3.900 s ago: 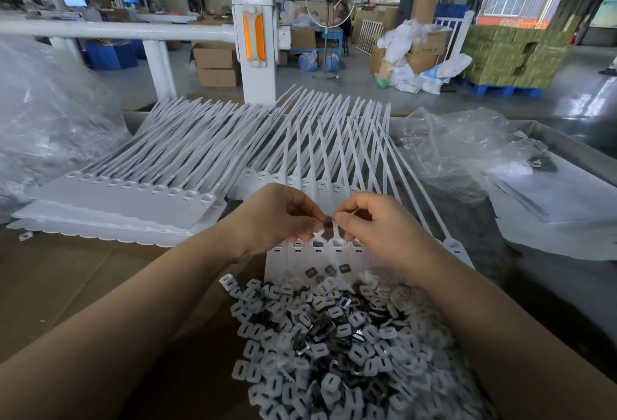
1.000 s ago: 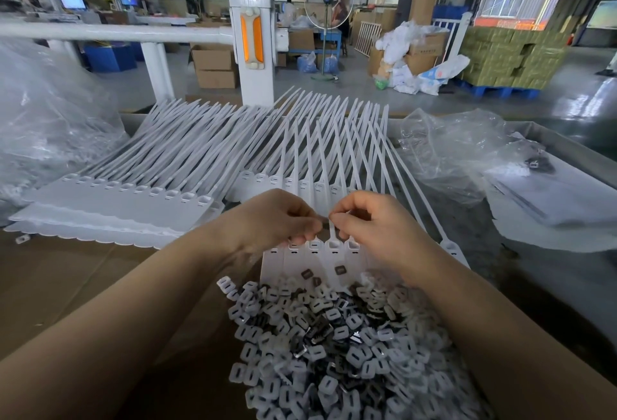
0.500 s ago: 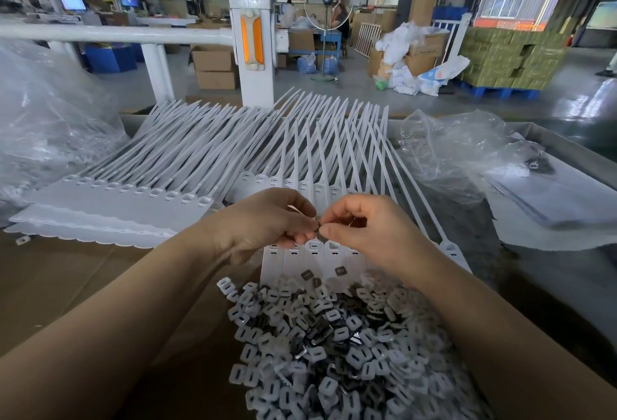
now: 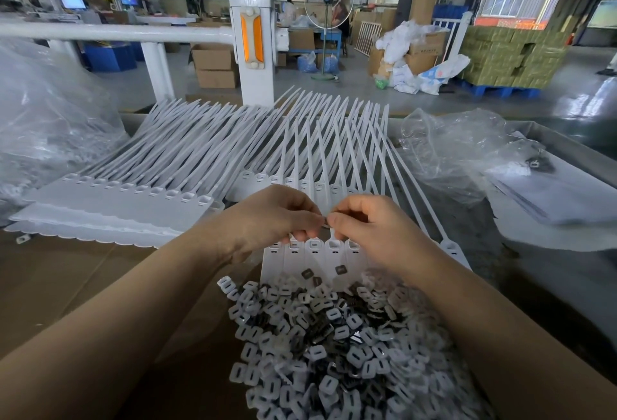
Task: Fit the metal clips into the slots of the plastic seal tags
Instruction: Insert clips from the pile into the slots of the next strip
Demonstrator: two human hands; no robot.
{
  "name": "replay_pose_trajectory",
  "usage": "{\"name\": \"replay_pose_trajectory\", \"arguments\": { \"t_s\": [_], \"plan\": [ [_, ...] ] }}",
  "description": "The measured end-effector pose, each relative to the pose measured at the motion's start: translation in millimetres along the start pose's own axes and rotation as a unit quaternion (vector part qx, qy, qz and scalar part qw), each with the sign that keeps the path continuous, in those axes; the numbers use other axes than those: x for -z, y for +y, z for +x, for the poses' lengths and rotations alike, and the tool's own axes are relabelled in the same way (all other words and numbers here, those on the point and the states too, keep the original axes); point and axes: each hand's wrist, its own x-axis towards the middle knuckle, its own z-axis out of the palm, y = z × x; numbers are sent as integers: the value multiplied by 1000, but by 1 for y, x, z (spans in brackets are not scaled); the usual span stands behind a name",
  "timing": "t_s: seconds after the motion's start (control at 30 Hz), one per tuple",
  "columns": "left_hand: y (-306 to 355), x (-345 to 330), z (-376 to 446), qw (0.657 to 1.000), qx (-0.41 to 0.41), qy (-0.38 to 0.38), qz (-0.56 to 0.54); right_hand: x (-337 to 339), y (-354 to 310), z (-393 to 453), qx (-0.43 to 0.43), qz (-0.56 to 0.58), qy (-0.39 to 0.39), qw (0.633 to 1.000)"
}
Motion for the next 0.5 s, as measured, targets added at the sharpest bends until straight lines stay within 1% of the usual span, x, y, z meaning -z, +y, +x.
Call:
{"name": "replay_pose_trajectory", "arguments": {
  "t_s": [0.1, 0.17, 0.27, 0.37, 0.5],
  "plan": [
    [0, -2, 1, 1000, -5, 6, 11, -1, 1, 0, -4, -2, 9, 1000],
    [-2, -4, 2, 999, -11, 10, 52, -1, 3, 1, -6, -16, 20, 1000],
    [-6, -6, 3, 989, -23, 29, 141, -1, 6, 1, -17, -79, 35, 996],
    [-10, -8, 3, 979, -32, 31, 200, -1, 8, 1, -39, -139, 30, 989],
    [-13, -7, 4, 972, -41, 31, 229, -1, 9, 1, -48, -174, 16, 983]
  ]
}}
